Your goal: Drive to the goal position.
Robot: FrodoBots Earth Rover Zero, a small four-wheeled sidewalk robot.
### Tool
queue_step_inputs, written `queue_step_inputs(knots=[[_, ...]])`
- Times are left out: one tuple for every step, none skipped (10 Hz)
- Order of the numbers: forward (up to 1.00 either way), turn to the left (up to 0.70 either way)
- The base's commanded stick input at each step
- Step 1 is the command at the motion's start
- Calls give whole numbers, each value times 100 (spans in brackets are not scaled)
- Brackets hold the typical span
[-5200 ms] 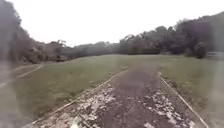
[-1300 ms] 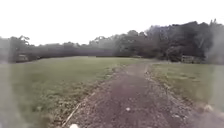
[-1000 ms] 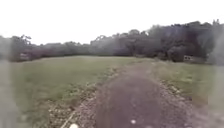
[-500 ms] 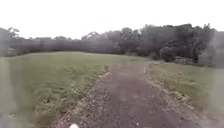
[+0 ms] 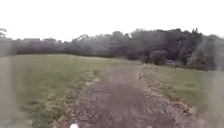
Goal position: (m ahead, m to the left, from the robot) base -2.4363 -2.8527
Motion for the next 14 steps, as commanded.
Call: queue_step_inputs(knots=[[85, 0], [85, 0], [85, 0], [85, 0], [85, 0], [85, 0], [85, -10], [85, -32], [85, -34], [85, -34], [85, -34], [85, -34], [85, -34], [85, -34]])
